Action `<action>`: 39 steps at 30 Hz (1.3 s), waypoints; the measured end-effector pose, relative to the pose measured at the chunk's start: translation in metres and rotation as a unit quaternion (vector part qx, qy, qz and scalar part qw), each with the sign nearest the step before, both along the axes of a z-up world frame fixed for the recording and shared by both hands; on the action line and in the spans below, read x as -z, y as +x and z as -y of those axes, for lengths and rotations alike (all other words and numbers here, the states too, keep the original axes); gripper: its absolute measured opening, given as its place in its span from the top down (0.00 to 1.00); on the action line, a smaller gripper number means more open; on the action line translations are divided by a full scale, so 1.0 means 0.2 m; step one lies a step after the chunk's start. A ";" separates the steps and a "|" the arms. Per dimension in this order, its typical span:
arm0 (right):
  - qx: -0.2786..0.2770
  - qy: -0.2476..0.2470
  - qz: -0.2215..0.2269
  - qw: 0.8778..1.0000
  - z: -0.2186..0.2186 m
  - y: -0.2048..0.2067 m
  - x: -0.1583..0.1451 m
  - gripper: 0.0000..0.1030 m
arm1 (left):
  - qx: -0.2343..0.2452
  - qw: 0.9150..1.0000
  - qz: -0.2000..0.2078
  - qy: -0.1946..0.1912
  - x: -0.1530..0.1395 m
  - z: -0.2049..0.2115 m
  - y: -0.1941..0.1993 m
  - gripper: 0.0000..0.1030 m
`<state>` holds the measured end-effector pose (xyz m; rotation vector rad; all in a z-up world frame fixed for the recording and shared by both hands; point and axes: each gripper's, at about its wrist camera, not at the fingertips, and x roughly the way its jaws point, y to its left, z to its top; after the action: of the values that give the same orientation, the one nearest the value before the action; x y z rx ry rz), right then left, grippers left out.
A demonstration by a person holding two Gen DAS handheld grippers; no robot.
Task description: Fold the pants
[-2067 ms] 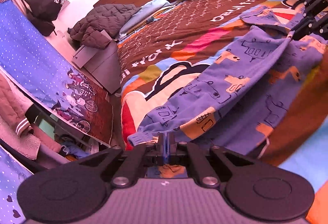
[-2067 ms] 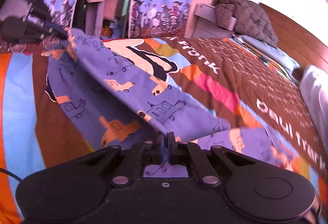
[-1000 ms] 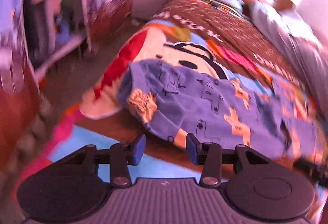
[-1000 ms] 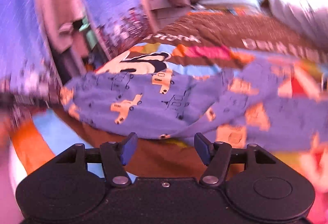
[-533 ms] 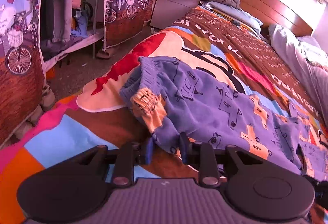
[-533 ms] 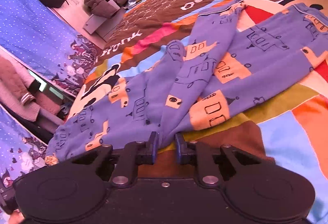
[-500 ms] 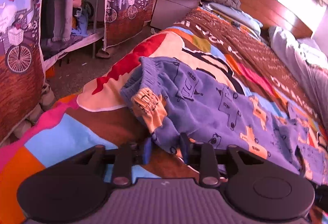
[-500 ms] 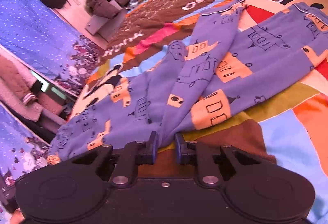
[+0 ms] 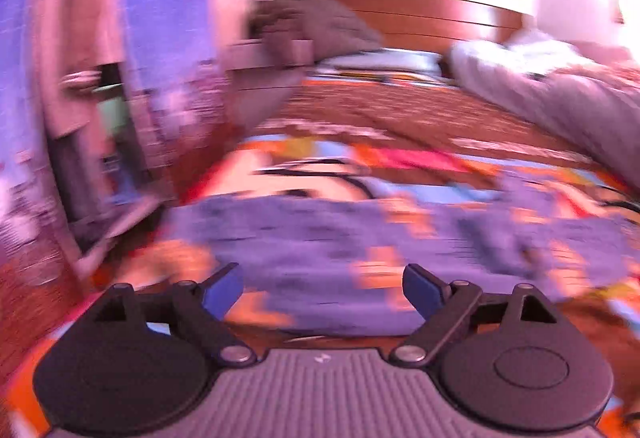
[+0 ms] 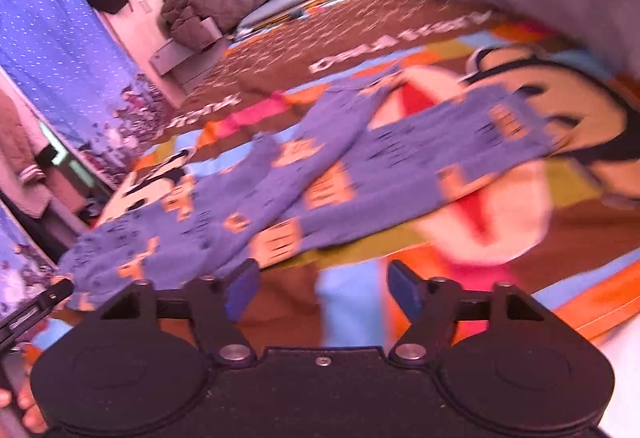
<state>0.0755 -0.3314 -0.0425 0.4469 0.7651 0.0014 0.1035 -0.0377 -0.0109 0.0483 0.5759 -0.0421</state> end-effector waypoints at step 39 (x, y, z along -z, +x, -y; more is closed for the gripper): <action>-0.073 -0.143 -0.097 0.982 -0.15 1.78 -0.01 0.45 | 0.172 0.934 -0.171 -0.264 0.40 0.45 0.68 0.78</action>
<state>0.4305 -0.3006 -0.0398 0.1176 0.9737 -0.0149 0.2397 -0.1274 -0.0909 -0.3899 0.8846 -0.5549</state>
